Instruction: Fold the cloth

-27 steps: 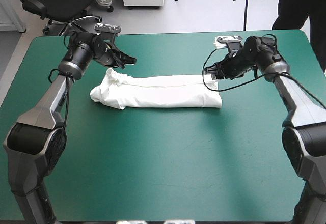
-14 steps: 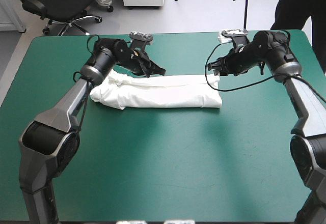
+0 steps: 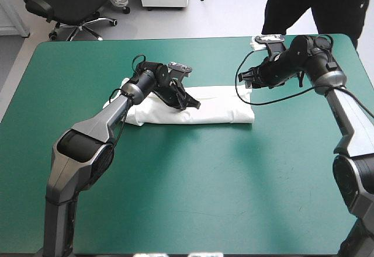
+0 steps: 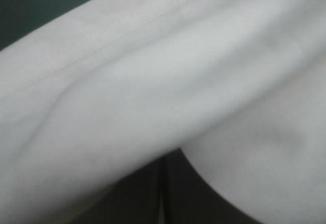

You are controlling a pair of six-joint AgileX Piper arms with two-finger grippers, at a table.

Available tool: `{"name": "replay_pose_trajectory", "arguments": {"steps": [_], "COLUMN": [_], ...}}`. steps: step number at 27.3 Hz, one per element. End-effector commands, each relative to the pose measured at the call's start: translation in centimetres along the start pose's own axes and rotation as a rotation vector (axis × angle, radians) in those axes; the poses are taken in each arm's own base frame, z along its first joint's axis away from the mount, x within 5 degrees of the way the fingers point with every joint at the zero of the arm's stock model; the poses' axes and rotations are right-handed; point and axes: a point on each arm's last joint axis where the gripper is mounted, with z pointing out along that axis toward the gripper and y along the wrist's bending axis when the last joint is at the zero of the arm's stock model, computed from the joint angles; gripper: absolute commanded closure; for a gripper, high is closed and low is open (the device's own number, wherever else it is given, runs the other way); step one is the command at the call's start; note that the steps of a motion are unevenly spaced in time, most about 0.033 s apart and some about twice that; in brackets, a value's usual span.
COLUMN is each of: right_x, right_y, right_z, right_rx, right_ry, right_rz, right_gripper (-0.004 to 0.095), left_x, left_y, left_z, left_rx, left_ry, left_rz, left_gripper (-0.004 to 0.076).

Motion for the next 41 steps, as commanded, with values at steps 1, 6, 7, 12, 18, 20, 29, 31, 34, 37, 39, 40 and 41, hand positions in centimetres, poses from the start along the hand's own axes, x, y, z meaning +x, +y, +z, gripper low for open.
{"name": "replay_pose_trajectory", "arguments": {"steps": [1, 6, 7, 12, 18, 20, 29, 31, 34, 37, 39, 40, 41], "right_x": [-0.5, -0.2, -0.1, 0.0, 0.1, 0.2, 1.3, 1.8, 2.0, 1.6, 1.0, 0.7, 0.2], "right_y": [0.2, -0.8, -1.0, -1.1, -1.5, -1.6, -0.9, -0.2, 0.1, 0.2, 0.3, 0.5, 0.8], "right_z": [-2.1, 3.0, 4.0, 6.7, 8.8, 9.2, 12.9, 13.7, 14.2, 13.8, 12.8, 12.1, 11.4], "right_rx": [0.005, -0.031, -0.032, -0.104, -0.118, -0.118, -0.192, -0.196, -0.188, -0.183, -0.184, -0.186, -0.193], "right_ry": [-0.05, 0.064, 0.085, 0.104, 0.113, 0.12, 0.209, 0.242, 0.259, 0.241, 0.218, 0.206, 0.191], "right_rz": [-0.01, 0.024, 0.03, 0.042, 0.066, 0.068, 0.102, 0.075, 0.06, 0.052, 0.043, 0.034, 0.026], "right_gripper": [0.0355, 0.024, 0.0241, 0.0243, 0.025, 0.025, 0.0493, 0.0688, 0.0929, 0.0925, 0.0926, 0.0926, 0.0926], "left_x": [-1.2, -0.9, -0.9, -0.9, -0.9, -0.9, -0.9, -0.9, -0.9, -0.9, -0.9, -0.9, -0.9], "left_y": [-0.9, -1.1, -1.1, -1.1, -1.1, -1.1, -1.1, -1.1, -1.1, -1.1, -1.1, -1.1, -1.1], "left_z": [-2.5, -2.1, -2.1, -2.1, -2.1, -2.1, -2.1, -2.1, -2.1, -2.1, -2.1, -2.1, -2.1], "left_rx": [0.015, 0.047, 0.047, 0.047, 0.047, 0.047, 0.045, 0.045, 0.045, 0.045, 0.045, 0.045, 0.045], "left_ry": [-0.088, -0.048, -0.048, -0.048, -0.048, -0.048, -0.056, -0.056, -0.056, -0.054, -0.054, -0.054, -0.054], "left_rz": [-0.001, -0.019, -0.019, -0.019, -0.019, -0.019, -0.019, -0.015, -0.015, -0.015, -0.015, -0.015, -0.015], "left_gripper": [0.0741, 0.0741, 0.0741, 0.0741, 0.0741, 0.0741, 0.0741, 0.0741, 0.0741, 0.0741, 0.0741, 0.0741, 0.0741]}}
